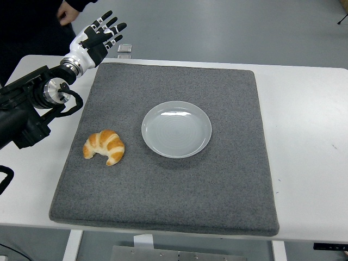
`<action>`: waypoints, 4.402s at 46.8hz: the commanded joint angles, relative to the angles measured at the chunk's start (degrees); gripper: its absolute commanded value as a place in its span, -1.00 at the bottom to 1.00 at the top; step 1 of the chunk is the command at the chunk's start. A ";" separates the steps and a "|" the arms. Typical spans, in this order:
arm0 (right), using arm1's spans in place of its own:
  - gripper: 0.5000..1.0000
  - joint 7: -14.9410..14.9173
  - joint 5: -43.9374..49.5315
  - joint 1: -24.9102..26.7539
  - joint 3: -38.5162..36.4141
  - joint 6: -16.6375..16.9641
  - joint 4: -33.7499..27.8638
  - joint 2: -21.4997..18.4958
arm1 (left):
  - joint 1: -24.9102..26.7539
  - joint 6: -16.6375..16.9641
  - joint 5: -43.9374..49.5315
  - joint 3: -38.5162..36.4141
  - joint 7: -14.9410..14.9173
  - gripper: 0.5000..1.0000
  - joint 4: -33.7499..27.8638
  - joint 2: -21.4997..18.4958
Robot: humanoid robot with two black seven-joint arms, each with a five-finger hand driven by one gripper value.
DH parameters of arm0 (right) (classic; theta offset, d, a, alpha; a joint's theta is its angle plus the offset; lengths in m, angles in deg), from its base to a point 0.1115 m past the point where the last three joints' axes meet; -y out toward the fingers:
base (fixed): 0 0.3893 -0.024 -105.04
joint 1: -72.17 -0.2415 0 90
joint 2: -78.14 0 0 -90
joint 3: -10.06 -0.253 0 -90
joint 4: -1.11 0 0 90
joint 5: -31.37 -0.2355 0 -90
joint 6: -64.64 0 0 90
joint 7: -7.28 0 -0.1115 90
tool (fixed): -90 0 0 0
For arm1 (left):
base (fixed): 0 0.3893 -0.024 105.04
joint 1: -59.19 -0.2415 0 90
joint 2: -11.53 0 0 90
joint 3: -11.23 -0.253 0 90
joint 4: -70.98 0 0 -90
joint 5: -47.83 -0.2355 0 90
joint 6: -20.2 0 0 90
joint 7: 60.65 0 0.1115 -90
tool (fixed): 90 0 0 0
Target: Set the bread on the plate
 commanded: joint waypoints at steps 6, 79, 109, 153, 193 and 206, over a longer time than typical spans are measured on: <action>0.72 0.01 0.00 -0.05 0.00 0.01 0.00 0.00 | -0.30 0.00 -0.08 0.00 0.00 1.00 -1.41 -0.26; 0.73 0.01 0.00 -0.05 0.00 0.01 0.00 0.00 | 14.47 -9.75 -56.67 -26.54 -2.90 1.00 -40.78 -34.45; 0.72 0.01 0.00 0.04 0.00 0.01 0.00 0.00 | 13.76 -12.48 -79.80 -31.90 -2.81 1.00 -48.61 -36.21; 0.72 0.01 0.00 0.04 0.00 0.01 0.00 0.00 | 6.82 -2.37 -87.45 -32.17 -2.81 0.99 -47.99 -32.43; 0.72 0.01 0.00 -0.05 0.00 0.01 0.00 0.00 | 6.82 -1.23 -91.22 -32.17 -1.58 -1.00 -47.29 -31.73; 0.72 0.01 0.00 -0.05 0.00 -0.08 0.00 0.00 | 6.99 -1.05 -92.11 -32.08 -1.58 -1.00 -46.50 -31.73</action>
